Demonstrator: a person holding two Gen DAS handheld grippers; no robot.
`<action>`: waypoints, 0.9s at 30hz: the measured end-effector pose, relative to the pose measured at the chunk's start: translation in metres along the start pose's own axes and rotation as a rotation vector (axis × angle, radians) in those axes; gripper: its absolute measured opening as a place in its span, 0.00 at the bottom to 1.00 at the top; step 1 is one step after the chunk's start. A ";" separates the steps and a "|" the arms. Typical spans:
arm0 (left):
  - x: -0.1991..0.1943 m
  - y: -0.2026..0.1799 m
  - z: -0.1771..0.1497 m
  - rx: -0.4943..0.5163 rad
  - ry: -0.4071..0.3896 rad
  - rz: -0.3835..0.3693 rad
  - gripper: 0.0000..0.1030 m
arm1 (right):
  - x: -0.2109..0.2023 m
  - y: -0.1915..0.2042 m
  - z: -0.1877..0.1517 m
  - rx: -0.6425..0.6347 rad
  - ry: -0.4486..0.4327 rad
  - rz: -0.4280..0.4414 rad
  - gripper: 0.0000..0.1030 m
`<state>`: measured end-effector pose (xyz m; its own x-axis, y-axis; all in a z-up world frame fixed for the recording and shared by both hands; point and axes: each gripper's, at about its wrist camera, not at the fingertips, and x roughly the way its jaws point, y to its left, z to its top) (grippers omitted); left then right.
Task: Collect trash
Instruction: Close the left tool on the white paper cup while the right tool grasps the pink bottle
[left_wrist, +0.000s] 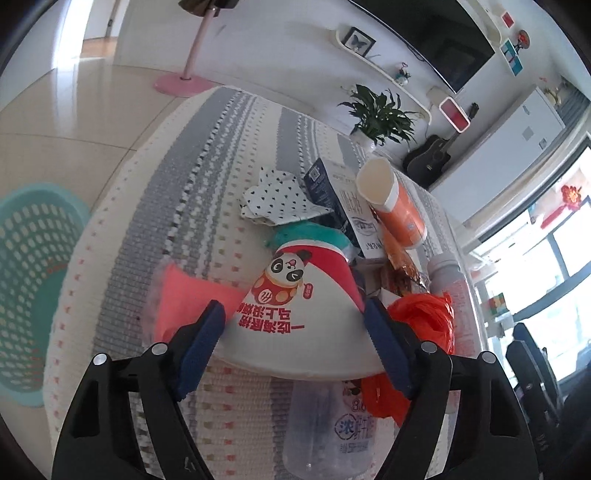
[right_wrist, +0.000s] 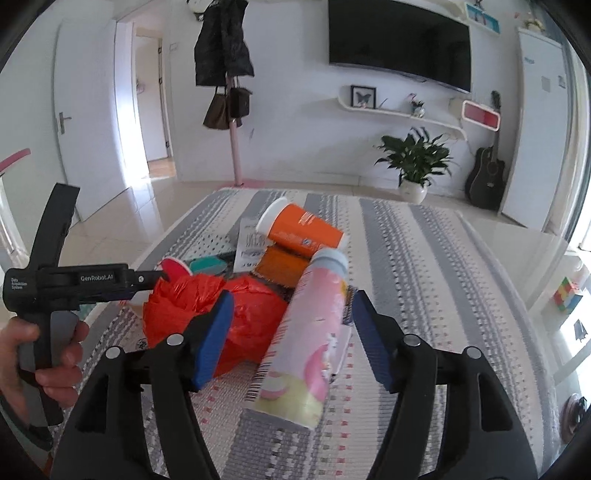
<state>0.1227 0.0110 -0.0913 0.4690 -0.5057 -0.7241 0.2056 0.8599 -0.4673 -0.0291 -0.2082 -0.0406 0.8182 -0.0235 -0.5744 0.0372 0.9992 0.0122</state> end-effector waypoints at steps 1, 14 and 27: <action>0.001 -0.001 -0.001 0.004 -0.002 -0.002 0.72 | 0.004 0.001 0.000 0.002 0.015 0.006 0.62; -0.012 -0.016 -0.015 0.092 0.014 0.022 0.78 | 0.039 -0.022 -0.010 0.066 0.141 -0.024 0.66; -0.047 0.021 -0.004 0.044 -0.033 0.009 0.73 | 0.042 -0.056 -0.023 0.041 0.179 -0.096 0.44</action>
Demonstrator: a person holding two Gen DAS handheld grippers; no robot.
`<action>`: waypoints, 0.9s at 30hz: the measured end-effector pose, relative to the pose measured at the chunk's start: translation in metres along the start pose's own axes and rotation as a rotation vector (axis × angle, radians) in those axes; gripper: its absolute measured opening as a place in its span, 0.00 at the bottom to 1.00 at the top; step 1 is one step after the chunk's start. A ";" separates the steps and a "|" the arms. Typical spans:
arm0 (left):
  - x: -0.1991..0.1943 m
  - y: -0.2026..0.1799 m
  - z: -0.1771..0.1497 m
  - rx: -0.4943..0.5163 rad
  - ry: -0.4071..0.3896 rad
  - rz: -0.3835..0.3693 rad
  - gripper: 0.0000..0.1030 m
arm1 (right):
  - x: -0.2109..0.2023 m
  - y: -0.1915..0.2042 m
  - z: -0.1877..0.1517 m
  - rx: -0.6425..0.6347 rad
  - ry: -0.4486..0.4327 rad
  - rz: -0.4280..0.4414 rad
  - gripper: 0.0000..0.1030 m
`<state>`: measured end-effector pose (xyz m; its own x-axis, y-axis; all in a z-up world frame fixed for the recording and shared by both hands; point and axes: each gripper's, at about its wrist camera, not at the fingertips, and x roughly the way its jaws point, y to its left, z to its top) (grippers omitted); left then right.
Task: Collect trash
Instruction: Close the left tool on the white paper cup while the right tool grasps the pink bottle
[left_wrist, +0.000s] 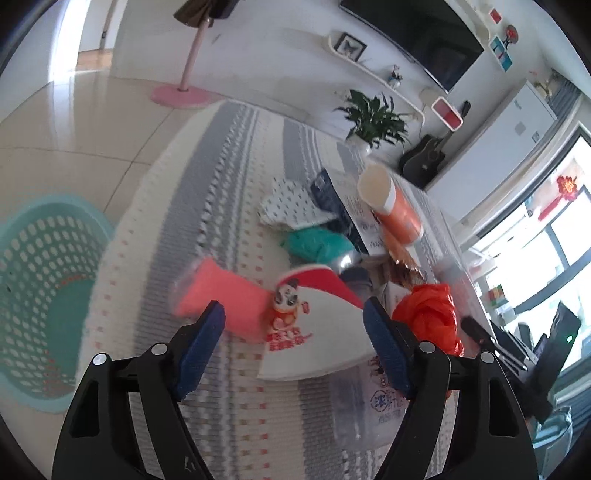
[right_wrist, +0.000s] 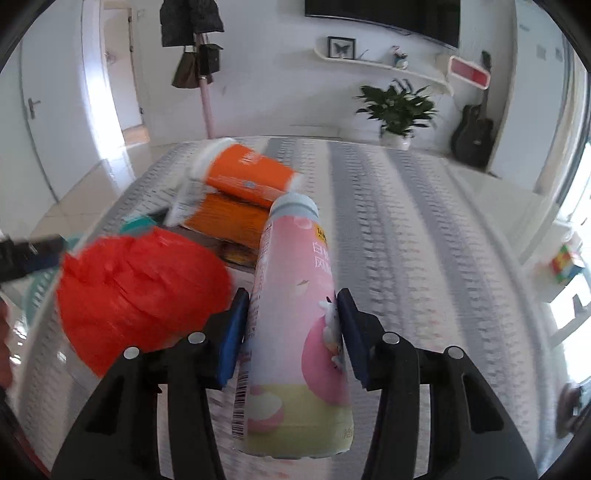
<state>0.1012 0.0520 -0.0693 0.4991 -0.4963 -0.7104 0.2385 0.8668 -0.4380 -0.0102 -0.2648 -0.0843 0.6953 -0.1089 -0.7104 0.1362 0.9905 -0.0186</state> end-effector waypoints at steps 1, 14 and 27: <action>0.000 0.001 0.000 0.007 0.005 0.006 0.72 | -0.002 -0.006 -0.004 0.005 0.002 -0.012 0.44; 0.053 -0.008 -0.002 -0.051 0.132 -0.124 0.72 | 0.006 -0.043 -0.038 0.028 0.081 -0.058 0.44; 0.036 -0.006 -0.006 -0.148 0.063 -0.263 0.34 | -0.015 -0.037 -0.031 0.006 -0.004 -0.072 0.44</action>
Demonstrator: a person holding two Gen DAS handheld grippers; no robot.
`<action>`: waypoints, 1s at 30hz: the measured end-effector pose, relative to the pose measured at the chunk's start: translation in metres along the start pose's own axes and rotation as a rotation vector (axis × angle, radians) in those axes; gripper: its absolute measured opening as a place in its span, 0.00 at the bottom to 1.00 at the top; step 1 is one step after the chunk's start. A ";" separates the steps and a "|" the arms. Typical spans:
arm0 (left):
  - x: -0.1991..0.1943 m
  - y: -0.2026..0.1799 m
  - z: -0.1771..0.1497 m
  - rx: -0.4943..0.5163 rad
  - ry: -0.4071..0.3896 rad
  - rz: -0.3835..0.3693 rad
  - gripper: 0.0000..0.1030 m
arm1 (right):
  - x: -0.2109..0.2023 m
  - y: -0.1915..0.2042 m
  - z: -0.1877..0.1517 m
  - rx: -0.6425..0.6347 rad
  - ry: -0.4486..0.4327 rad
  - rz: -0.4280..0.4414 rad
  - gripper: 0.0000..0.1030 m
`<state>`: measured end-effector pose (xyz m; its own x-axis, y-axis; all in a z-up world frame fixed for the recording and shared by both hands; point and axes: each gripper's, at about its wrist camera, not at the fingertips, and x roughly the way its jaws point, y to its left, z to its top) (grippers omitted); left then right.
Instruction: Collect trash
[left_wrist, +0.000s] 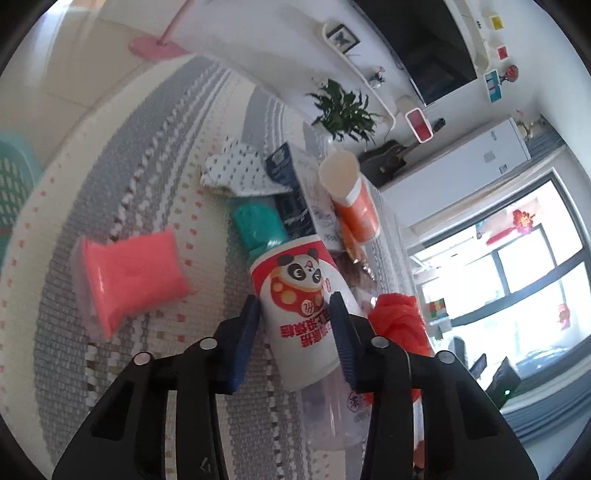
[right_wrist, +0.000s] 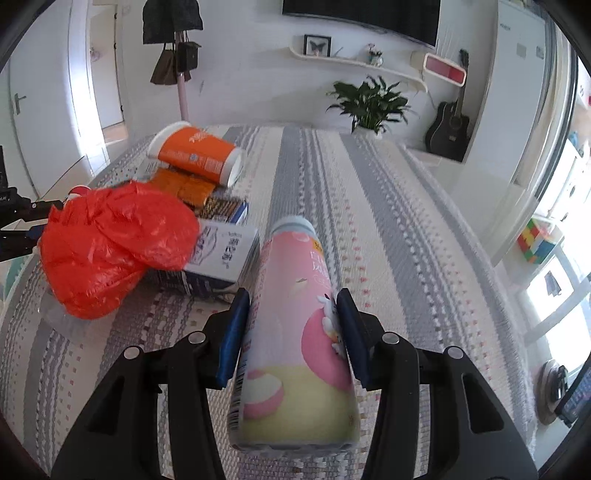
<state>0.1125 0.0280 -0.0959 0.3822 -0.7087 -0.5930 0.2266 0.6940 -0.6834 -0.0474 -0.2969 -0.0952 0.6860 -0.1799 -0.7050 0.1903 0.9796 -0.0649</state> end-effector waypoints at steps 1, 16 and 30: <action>-0.005 -0.006 -0.001 0.021 -0.017 0.007 0.33 | -0.002 0.000 0.002 0.000 -0.009 -0.006 0.44; -0.048 -0.043 -0.027 0.519 0.024 0.594 0.32 | -0.033 0.015 0.019 -0.061 -0.109 -0.015 0.44; -0.016 -0.044 -0.031 0.433 0.021 0.458 0.34 | -0.051 0.033 0.028 -0.067 -0.153 0.021 0.44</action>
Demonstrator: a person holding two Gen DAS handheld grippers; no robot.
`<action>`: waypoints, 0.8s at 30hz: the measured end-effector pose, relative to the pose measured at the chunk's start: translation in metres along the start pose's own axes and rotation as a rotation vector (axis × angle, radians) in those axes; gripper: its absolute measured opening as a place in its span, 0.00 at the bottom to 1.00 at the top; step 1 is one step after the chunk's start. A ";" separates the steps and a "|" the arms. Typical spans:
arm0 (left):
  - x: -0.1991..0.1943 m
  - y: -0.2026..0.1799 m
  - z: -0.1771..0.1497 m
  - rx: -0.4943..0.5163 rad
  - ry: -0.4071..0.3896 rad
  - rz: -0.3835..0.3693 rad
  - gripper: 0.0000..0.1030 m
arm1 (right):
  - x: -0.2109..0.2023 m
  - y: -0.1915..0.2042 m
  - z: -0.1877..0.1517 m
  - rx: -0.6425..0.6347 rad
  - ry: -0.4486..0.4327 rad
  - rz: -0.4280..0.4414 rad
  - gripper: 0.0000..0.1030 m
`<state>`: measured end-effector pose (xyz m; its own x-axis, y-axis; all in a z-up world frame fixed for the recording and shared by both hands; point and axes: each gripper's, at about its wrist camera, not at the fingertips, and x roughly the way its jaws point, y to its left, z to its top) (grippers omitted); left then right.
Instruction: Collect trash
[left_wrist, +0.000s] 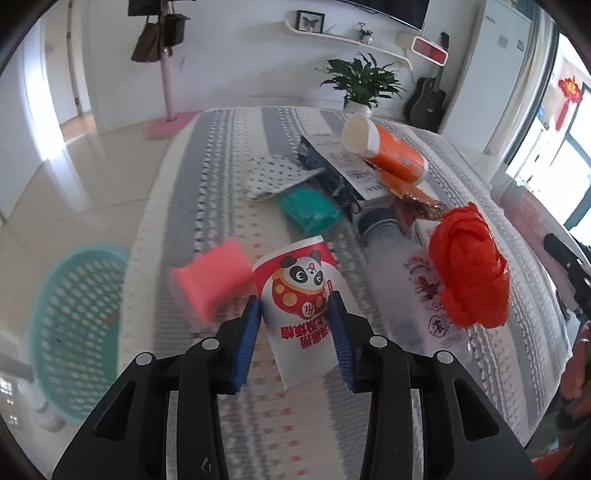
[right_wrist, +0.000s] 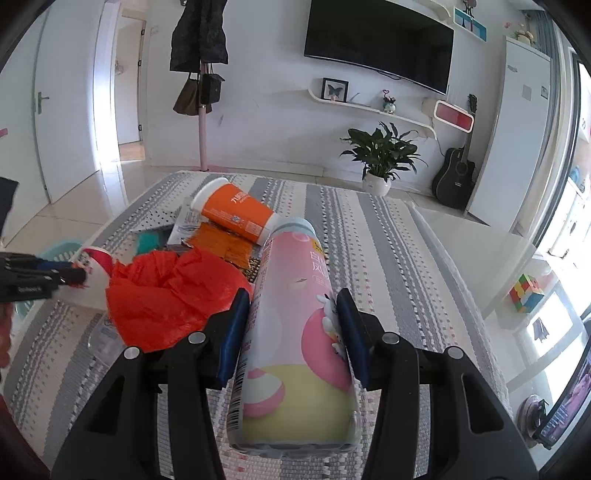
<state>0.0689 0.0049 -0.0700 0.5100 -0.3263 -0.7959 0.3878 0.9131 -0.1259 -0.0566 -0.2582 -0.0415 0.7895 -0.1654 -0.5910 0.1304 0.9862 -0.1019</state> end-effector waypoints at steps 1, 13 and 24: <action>0.001 -0.001 0.000 -0.007 -0.005 -0.004 0.33 | 0.000 0.001 0.001 0.002 -0.001 0.003 0.44; -0.059 0.078 0.007 -0.226 -0.096 -0.132 0.01 | -0.033 0.103 0.085 -0.146 -0.114 0.163 0.39; -0.004 0.057 0.013 -0.189 -0.031 -0.128 0.49 | -0.032 0.045 0.031 0.035 0.021 0.198 0.64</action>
<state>0.0987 0.0546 -0.0669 0.4899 -0.4472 -0.7483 0.3019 0.8923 -0.3356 -0.0573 -0.2089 -0.0024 0.7891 0.0318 -0.6135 -0.0048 0.9989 0.0456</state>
